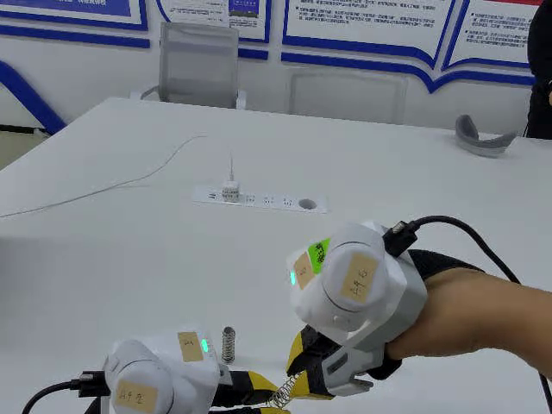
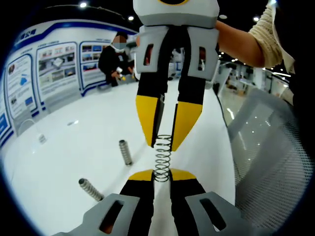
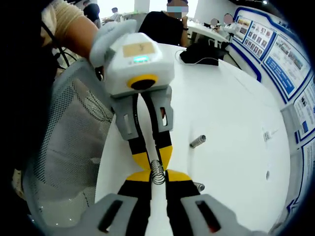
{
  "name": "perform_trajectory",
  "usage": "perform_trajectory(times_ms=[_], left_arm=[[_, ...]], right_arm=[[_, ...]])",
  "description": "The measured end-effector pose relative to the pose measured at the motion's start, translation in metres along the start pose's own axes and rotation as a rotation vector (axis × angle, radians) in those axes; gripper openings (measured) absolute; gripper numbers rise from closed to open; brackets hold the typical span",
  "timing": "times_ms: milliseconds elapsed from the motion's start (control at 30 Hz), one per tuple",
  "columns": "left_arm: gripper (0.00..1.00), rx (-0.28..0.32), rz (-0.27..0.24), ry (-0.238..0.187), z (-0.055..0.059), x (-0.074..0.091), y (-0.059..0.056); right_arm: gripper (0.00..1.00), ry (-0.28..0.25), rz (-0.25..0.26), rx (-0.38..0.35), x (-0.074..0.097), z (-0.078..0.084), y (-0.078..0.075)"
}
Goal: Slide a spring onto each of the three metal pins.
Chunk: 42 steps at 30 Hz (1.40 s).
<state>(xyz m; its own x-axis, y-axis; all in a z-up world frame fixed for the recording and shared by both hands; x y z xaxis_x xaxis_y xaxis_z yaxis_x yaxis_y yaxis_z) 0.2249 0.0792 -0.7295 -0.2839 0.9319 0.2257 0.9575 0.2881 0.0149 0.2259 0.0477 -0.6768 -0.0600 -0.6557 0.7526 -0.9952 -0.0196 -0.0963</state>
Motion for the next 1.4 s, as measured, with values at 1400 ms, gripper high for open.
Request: perform_trajectory(times_ms=[1400], left_arm=[[0.11,-0.012,-0.005,-0.029,-0.005,-0.001,0.001]], right_arm=[[0.13,-0.018,-0.008,-0.068,-0.010,0.005,-0.001]])
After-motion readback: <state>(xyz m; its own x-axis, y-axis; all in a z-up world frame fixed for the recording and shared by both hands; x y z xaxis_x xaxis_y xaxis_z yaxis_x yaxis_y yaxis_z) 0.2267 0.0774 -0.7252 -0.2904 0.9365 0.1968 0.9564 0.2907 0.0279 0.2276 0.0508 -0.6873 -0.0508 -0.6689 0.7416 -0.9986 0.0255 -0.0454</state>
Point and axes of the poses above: the centre of the closed fingertips' face, and the gripper's own axes: x roughly backward along the fingers, y roughly to its left, z roughly out of its underside, the point moved 4 cm from there along x, roughly backward along the fingers, and after that the axes turned 14 degrees about -y, right-handed, at the moved point
